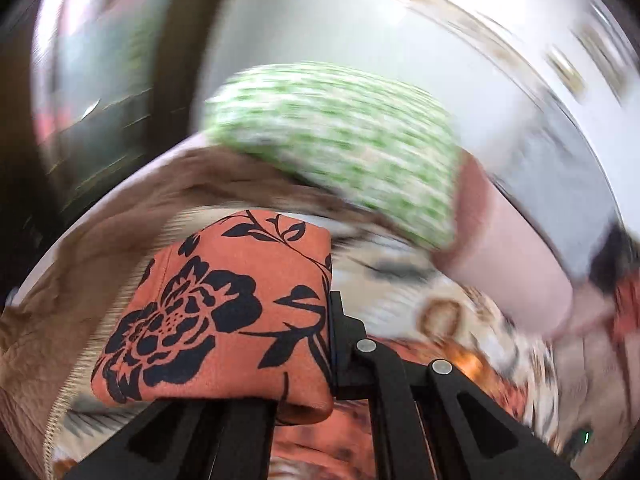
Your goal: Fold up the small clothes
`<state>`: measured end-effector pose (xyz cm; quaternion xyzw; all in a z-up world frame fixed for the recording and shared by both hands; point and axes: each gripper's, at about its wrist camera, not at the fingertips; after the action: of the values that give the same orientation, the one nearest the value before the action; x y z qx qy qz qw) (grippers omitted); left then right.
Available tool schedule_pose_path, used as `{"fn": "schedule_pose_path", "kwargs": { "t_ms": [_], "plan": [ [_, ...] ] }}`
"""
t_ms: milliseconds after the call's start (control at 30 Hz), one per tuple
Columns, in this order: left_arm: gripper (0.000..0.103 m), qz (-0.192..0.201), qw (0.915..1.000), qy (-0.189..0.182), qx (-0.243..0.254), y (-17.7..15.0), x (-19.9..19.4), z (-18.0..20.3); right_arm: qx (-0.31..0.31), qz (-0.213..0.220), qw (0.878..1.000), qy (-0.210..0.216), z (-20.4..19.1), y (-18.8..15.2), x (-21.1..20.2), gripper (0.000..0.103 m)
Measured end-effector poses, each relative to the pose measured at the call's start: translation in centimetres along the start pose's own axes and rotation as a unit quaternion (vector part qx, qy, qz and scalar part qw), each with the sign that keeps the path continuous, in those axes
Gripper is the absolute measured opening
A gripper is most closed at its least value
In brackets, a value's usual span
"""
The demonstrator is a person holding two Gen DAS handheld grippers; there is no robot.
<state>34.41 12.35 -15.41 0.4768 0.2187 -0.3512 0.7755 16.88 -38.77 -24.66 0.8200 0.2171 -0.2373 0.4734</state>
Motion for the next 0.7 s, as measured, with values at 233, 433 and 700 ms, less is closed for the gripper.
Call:
{"fn": "schedule_pose_path", "kwargs": {
  "t_ms": [233,433,700],
  "plan": [
    [0.003,-0.071,0.9889,-0.058,0.117,-8.4,2.6,16.4,0.036,0.018,0.999,0.012,2.6,1.2,-2.4,0.038],
    [0.009,-0.163,0.9748,-0.095,0.118,-16.1,8.4,24.9,0.065,0.029,0.997,0.019,5.8,1.9,-4.4,0.038],
    [0.064,-0.245,0.9553,-0.144,0.081,-19.8,9.1,24.6,0.111,0.007,0.992,0.05,9.5,2.4,-5.0,0.052]
  ]
}}
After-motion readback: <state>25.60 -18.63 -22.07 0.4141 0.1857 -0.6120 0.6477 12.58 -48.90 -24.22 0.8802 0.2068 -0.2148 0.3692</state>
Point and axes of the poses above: each gripper's, at about its wrist camera, not at the fingertips, and x roughly the way its jaws point, z to its right, y to its top, and after that the axes turned 6 degrees about -x, right-handed
